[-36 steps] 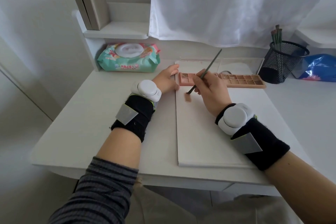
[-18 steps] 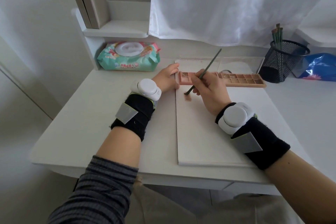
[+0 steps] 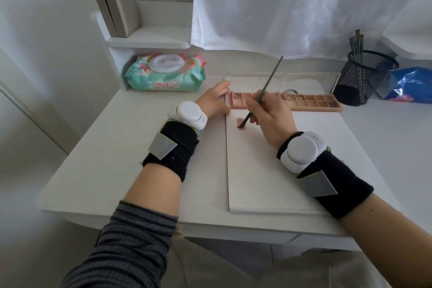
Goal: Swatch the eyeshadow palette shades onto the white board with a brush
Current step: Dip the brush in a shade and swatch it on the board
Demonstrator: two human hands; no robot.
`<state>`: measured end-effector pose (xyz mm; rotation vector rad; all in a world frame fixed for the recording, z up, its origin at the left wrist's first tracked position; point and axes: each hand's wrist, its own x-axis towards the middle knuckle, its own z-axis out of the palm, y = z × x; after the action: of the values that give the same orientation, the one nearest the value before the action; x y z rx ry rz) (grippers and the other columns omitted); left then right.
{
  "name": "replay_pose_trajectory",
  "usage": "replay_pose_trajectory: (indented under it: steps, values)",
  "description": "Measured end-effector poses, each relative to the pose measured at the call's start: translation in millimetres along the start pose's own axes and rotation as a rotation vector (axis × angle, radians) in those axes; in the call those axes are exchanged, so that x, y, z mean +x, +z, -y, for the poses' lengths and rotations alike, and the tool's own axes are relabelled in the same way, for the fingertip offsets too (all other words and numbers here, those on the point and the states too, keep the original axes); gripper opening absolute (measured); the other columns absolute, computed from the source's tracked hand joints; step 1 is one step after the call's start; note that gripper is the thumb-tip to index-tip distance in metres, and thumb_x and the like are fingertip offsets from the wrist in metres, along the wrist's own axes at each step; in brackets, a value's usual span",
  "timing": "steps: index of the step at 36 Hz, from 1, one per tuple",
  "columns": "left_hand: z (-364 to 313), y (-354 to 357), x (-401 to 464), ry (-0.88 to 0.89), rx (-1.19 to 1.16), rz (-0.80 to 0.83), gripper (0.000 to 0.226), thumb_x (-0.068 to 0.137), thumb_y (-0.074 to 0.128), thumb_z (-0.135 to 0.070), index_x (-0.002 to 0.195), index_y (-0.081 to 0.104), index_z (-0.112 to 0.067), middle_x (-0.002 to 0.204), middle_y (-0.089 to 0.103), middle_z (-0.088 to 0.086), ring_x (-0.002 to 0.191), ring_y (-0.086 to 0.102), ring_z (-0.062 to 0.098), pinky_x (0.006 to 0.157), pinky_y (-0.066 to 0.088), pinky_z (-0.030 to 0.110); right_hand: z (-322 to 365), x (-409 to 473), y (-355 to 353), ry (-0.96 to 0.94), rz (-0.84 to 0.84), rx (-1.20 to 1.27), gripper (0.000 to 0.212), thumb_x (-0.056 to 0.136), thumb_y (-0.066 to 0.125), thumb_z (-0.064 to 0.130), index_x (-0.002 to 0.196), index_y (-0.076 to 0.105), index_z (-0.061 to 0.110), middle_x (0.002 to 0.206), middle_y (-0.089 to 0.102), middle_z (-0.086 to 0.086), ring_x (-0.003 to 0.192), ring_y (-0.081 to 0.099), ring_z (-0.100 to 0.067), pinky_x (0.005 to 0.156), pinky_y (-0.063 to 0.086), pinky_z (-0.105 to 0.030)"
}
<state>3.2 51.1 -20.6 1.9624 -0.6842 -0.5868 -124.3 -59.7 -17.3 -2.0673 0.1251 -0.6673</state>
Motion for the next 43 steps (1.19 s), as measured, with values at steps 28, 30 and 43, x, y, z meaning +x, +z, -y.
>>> replay_pose_trajectory:
  steps: [28, 30, 43]
  values:
    - [-0.1, 0.0, -1.0, 0.0, 0.014, 0.001, 0.08, 0.079, 0.055, 0.013, 0.147, 0.019, -0.009, 0.151, 0.03, 0.012, 0.139, 0.029, 0.016, 0.102, 0.031, 0.022, -1.5, 0.6, 1.7, 0.004, 0.026, -0.029, 0.016, 0.095, 0.051, 0.022, 0.081, 0.057, 0.015, 0.061, 0.056, 0.007, 0.06, 0.054, -0.008, 0.07, 0.047, -0.034]
    - [-0.3, -0.2, -1.2, -0.002, 0.003, 0.006, 0.08, 0.079, 0.054, 0.015, 0.147, 0.019, -0.009, 0.151, 0.03, 0.013, 0.139, 0.029, 0.016, 0.103, 0.032, 0.024, -1.5, 0.1, 1.1, -0.001, 0.035, -0.011, 0.018, 0.093, 0.051, 0.023, 0.076, 0.054, 0.019, 0.059, 0.054, 0.005, 0.062, 0.055, -0.017, 0.069, 0.047, -0.037]
    - [-2.1, 1.2, -2.1, 0.002, 0.006, 0.003, 0.079, 0.08, 0.053, 0.015, 0.147, 0.019, -0.009, 0.15, 0.03, 0.013, 0.14, 0.028, 0.015, 0.099, 0.031, 0.019, -0.3, 1.2, 0.3, 0.03, -0.005, -0.055, 0.015, 0.095, 0.05, 0.019, 0.08, 0.053, 0.015, 0.059, 0.054, 0.008, 0.062, 0.054, -0.016, 0.072, 0.049, -0.043]
